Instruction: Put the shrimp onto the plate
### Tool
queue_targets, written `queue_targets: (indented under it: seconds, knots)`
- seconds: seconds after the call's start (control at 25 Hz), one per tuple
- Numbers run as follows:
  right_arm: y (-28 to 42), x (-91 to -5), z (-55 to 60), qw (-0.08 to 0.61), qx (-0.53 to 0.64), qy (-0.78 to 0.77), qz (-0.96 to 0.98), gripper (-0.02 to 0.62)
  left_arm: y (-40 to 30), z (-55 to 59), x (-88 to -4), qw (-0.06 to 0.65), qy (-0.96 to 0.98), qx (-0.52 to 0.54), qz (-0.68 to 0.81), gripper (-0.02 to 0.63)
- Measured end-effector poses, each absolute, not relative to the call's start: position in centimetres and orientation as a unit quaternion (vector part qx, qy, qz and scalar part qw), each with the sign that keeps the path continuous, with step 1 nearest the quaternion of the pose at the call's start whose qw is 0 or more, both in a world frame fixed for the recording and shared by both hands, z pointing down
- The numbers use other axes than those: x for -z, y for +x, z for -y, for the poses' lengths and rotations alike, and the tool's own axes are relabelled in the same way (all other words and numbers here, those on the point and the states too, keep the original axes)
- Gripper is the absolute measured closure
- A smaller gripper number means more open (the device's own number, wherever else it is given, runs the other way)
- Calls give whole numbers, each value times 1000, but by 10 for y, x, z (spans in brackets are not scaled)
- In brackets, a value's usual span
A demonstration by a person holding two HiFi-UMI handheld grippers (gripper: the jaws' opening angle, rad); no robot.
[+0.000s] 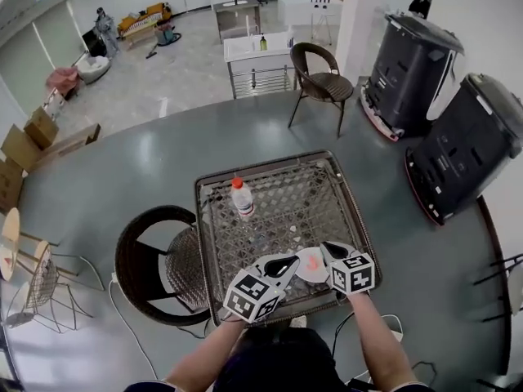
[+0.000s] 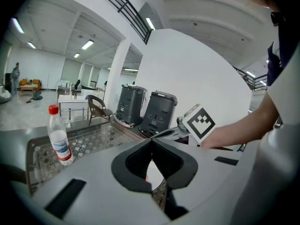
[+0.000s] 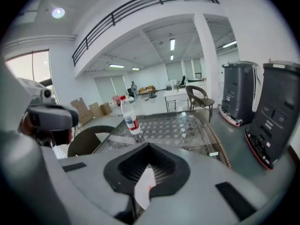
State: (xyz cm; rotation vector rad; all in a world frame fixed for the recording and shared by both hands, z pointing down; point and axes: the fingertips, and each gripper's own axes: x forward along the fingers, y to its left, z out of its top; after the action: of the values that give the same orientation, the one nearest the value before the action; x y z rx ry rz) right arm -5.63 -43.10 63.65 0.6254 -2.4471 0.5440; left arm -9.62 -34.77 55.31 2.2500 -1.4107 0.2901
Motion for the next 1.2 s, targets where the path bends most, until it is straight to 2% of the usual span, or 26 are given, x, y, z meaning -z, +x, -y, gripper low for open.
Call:
queue_targets:
  seconds: [0.28,0.4,0.68,1.2]
  knots:
    - [-61,-510,426,142,-180,237,944,592,-81,360,-495,191,858,-75,470,597]
    - [-60,-464,418,106,-146,246,952,591,-79,359,-469,176,869,-59,458,597]
    - [-45,-405,393,59,-105,262,958,592,-65,351,-429,156,890,-44,426,597]
    - [-30,-386,373,21,-85,251,964,592,-53,341,-418,140,898,-51,414,597]
